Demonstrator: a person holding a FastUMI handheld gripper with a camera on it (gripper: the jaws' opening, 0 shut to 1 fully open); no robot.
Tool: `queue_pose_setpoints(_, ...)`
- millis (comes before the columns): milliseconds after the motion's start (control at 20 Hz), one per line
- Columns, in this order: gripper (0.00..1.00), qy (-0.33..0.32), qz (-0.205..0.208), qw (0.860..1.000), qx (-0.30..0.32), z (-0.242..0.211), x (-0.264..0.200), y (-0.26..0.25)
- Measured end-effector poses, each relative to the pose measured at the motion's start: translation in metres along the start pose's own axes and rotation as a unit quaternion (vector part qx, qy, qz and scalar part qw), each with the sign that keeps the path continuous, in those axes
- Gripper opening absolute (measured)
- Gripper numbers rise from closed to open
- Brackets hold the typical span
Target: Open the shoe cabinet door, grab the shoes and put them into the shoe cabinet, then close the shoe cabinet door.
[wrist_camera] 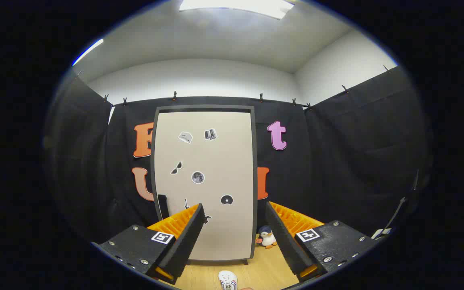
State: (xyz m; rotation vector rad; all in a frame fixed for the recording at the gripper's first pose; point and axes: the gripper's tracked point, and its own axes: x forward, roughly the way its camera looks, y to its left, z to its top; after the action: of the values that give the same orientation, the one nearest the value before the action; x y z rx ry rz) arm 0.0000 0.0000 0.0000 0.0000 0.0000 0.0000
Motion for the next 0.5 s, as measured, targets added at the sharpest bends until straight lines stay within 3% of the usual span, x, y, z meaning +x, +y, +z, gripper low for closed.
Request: queue_pose_setpoints(500,0.95,-0.01,0.028,0.999,-0.019,-0.004,0.012,-0.016)
